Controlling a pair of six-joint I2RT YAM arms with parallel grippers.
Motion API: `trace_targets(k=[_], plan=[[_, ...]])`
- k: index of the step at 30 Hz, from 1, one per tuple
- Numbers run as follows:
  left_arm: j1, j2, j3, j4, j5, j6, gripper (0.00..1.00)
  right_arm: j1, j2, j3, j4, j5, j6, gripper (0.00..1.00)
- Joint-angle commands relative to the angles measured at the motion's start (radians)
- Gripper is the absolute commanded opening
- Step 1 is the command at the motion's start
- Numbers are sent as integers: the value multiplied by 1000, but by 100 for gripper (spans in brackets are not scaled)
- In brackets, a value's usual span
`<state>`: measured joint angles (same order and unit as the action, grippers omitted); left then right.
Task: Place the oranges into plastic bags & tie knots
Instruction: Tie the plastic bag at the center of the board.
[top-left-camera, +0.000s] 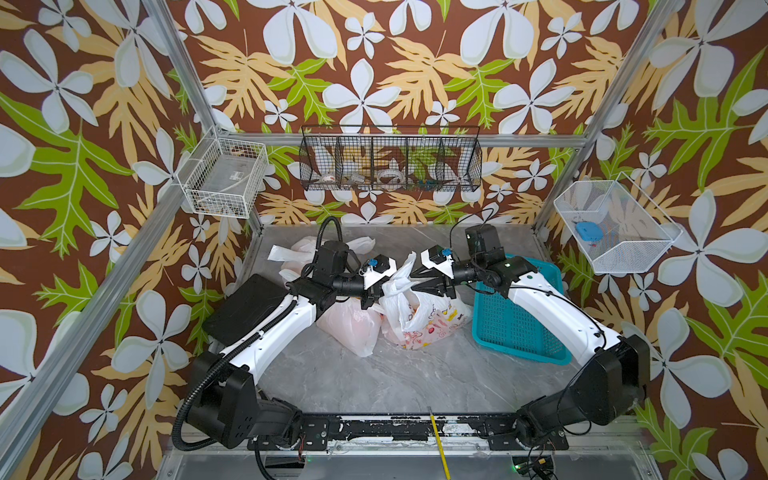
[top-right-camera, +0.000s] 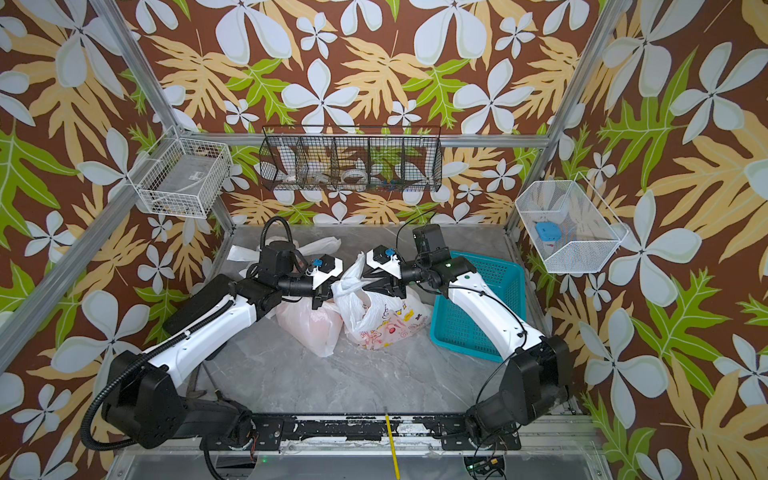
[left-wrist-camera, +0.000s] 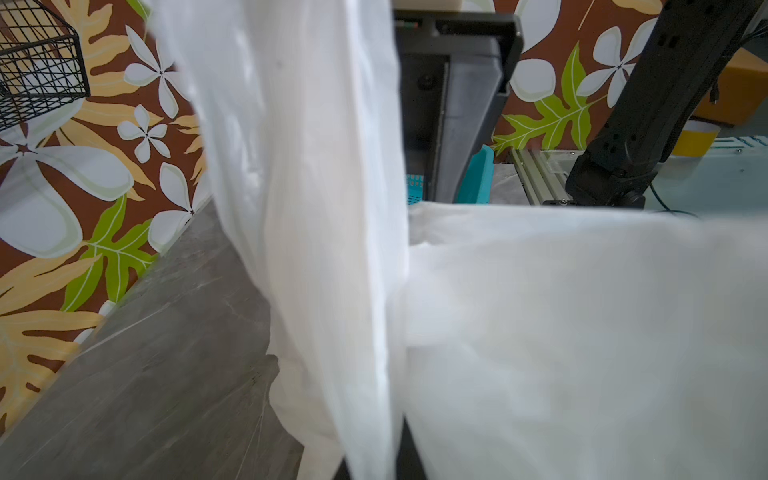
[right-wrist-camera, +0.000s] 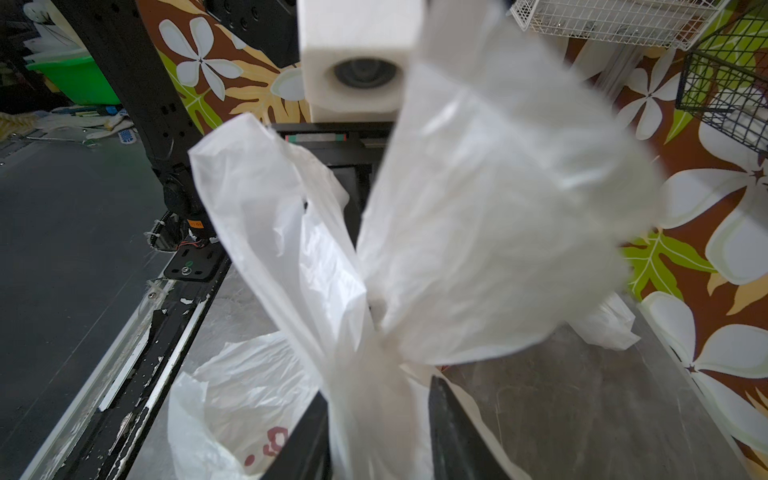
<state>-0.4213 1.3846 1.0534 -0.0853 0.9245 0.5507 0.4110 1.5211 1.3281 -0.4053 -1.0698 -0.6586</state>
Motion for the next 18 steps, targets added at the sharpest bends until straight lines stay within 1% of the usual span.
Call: trace_targets(k=[1, 3, 9, 13, 16, 18], plan=[[-3, 1, 6, -3, 13, 12, 0, 0, 17, 21, -15, -30, 20, 53], [-3, 0, 7, -2, 15, 16, 0, 0, 29, 27, -7, -39, 33, 60], [-7, 0, 8, -3, 16, 26, 0, 0, 65, 59, 4, -64, 57, 68], [-8, 4, 14, -3, 13, 25, 0, 10, 79, 76, 5, -94, 60, 71], [-11, 7, 18, -2, 10, 25, 0, 20, 86, 81, 2, -104, 58, 71], [-11, 8, 20, -3, 6, 25, 0, 21, 90, 84, 1, -114, 61, 68]])
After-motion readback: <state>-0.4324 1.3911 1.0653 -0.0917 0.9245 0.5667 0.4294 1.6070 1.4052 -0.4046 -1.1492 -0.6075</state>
